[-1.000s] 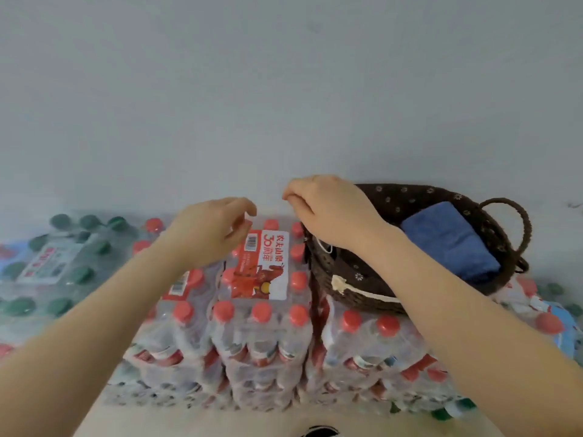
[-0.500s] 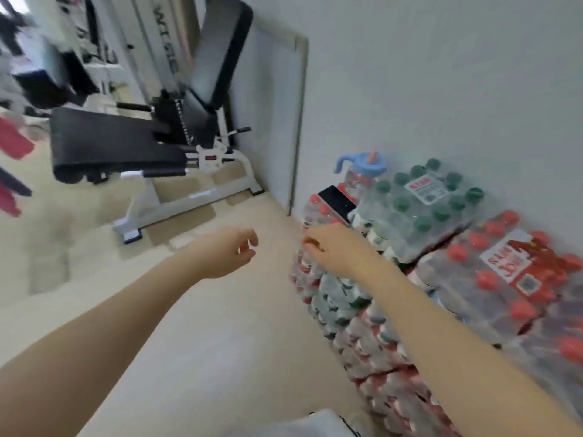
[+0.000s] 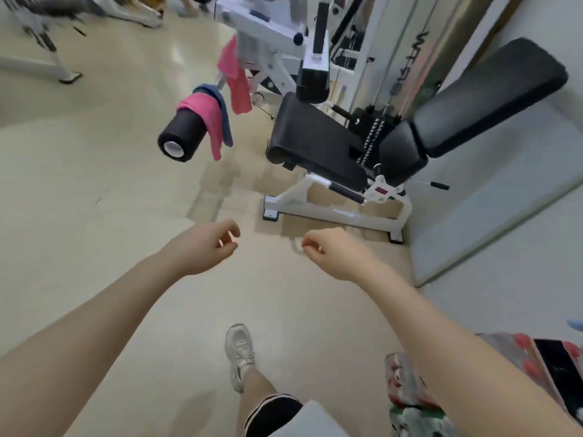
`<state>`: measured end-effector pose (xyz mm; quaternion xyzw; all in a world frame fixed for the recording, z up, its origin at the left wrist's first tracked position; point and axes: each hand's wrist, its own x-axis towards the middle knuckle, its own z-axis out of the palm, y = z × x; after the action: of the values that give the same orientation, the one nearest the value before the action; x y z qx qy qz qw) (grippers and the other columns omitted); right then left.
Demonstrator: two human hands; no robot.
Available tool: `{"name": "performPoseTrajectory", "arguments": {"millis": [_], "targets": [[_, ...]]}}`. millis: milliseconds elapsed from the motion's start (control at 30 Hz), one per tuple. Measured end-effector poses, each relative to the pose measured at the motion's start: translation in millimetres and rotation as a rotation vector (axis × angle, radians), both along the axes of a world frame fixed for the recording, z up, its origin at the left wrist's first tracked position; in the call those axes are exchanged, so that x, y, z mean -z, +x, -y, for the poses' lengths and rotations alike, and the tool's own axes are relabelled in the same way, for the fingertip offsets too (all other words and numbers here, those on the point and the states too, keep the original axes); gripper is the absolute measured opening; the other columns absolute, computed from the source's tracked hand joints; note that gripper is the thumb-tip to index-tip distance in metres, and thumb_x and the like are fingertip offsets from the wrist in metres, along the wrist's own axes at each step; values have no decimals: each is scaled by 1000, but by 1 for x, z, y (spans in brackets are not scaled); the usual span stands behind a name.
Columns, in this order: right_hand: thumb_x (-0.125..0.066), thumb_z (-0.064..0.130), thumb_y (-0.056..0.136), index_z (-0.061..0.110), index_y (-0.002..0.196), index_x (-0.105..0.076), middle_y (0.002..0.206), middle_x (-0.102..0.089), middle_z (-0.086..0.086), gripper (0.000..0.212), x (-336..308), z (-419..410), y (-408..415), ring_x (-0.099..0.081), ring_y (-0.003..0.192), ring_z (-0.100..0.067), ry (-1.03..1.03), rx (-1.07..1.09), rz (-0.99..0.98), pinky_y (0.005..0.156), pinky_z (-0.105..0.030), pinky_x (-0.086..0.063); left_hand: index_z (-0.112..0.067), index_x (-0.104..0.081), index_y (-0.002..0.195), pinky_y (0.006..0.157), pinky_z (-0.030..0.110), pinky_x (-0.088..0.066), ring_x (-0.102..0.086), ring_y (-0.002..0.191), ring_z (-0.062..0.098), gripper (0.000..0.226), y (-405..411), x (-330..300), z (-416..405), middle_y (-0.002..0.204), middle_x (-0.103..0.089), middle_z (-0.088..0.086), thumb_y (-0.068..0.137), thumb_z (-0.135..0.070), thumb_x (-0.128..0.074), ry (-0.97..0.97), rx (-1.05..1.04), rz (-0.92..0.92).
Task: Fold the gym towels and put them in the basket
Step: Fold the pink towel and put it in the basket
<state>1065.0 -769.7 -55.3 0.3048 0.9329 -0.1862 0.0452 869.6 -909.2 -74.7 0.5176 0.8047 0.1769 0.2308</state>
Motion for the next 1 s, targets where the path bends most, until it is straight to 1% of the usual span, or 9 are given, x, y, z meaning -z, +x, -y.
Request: {"name": "performPoseTrajectory", "arguments": {"millis": [100,167,267,367,500,733,800,867,1000], "targets": [[-40,26,95,20,128,-47,98,-60,4,34,9,-31,-87,-54,89,-18,-53,-23,-29,72,-32,-45,-17,-55,109,72,26,-39,-55,82,18,19,-73,4,-17,92,-57,-3,92,-23,-50,-48,-75,26],[-40,24,95,18,130,-44,99,-61,2,36,8,-51,-148,-55,90,-19,-105,-52,-43,74,-33,-46,-16,-55,109,72,25,-38,-55,84,18,19,-125,-1,-33,94,-57,-2,92,-23,-50,-61,-131,32],[-41,26,95,18,128,-46,108,-63,-1,34,-1,-78,-235,-58,97,-20,-173,-88,-46,83,-37,-49,-18,-56,106,73,27,-42,-55,84,17,18,-197,-9,-53,94,-56,-3,92,-25,-48,-65,-210,48],[-41,25,96,17,127,-48,109,-64,-3,33,-6,-99,-314,-56,95,-18,-210,-146,-52,81,-33,-46,-21,-56,102,75,30,-47,-56,83,16,15,-259,-10,-65,92,-57,-6,91,-26,-48,-36,-294,93],[-43,25,95,16,126,-50,110,-64,-5,33,6,-114,-405,-58,98,-21,-233,-246,50,81,-31,-45,-20,-55,107,73,26,-45,-55,84,14,18,-334,3,-70,95,-56,-6,92,-26,-47,-49,-354,153],[-44,24,93,17,127,-48,110,-63,-6,35,30,-147,-582,-58,97,-23,-230,-236,34,86,-37,-49,-17,-54,113,70,24,-39,-54,87,16,23,-519,19,-101,95,-55,-5,92,-26,-47,-91,-299,121],[-44,24,93,17,125,-50,110,-63,-4,34,36,-158,-638,-58,94,-22,-236,-187,17,80,-31,-49,-17,-54,113,67,23,-38,-53,86,16,23,-581,14,-116,96,-54,-4,93,-24,-47,-93,-263,108],[-44,24,93,16,123,-52,107,-63,-1,32,39,-169,-695,-56,88,-19,-267,-114,4,74,-27,-46,-16,-54,113,69,23,-36,-52,85,16,22,-645,6,-131,96,-54,-4,93,-23,-46,-101,-220,99],[-44,25,94,14,123,-53,114,-63,-6,33,39,-192,-792,-55,97,-20,-285,3,10,76,-23,-38,-15,-55,111,72,24,-37,-54,83,17,20,-763,-5,-165,93,-55,-4,93,-21,-48,-116,-127,87]]}}
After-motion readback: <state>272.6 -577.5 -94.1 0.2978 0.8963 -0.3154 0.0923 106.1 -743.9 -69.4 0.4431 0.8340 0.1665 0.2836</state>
